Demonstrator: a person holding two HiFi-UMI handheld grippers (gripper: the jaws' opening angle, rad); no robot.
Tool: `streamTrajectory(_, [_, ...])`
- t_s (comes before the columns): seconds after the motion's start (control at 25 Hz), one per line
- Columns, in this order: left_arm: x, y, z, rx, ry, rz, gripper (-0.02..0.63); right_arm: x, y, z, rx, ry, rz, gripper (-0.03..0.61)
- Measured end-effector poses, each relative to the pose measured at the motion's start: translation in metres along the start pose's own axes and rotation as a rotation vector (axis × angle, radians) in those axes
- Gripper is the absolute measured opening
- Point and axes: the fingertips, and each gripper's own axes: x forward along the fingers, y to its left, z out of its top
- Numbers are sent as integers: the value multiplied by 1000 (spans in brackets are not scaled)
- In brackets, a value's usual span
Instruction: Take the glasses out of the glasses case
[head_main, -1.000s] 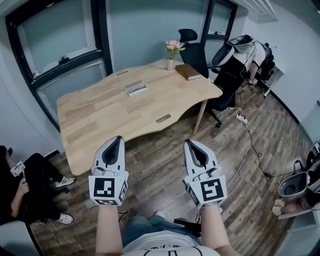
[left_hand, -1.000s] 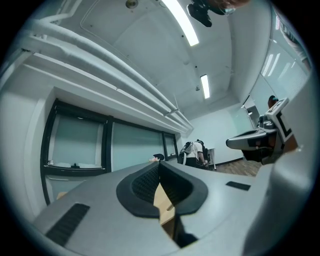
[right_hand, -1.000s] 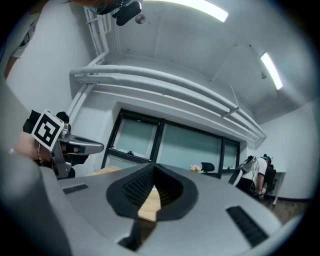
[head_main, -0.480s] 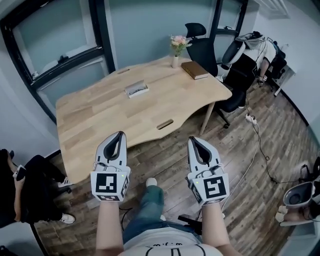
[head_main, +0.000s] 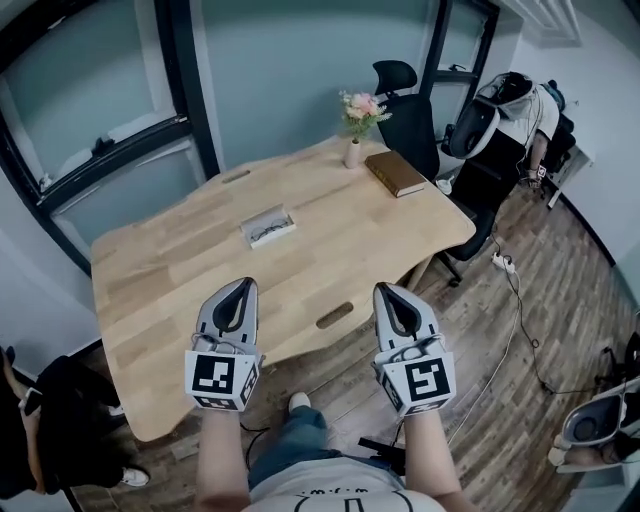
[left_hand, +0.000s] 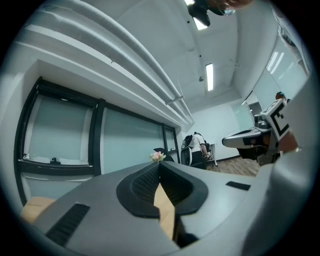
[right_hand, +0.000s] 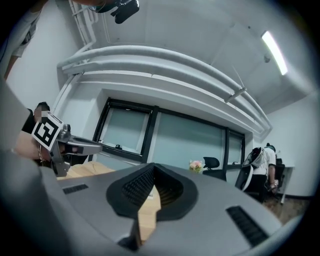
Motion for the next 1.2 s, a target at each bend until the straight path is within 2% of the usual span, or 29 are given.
streamTrajectory(0.2, [66,52,-16,-24,23,8,15,86,-11,-11,1,25,21,11])
streamTrajectory(0.36, [97,81,-37,-46,72,1,27,130,-17,-29,11,64,32,11])
streamTrajectory(0.48, [116,92,-54,-71,119,-35,188,152,-23,-41,18,91,37,11])
streamTrajectory(0.56, [130,96,-65,-59,157,-49,216,166,-31,-49,27,107,37,11])
streamTrajectory(0.96, [194,109,-133,-15,340,-94,189,248,-57,-100,66,172,120,11])
streamTrajectory(1.2, [250,108,-183,50,518,-196,173,296,-80,-135,89,232,169,11])
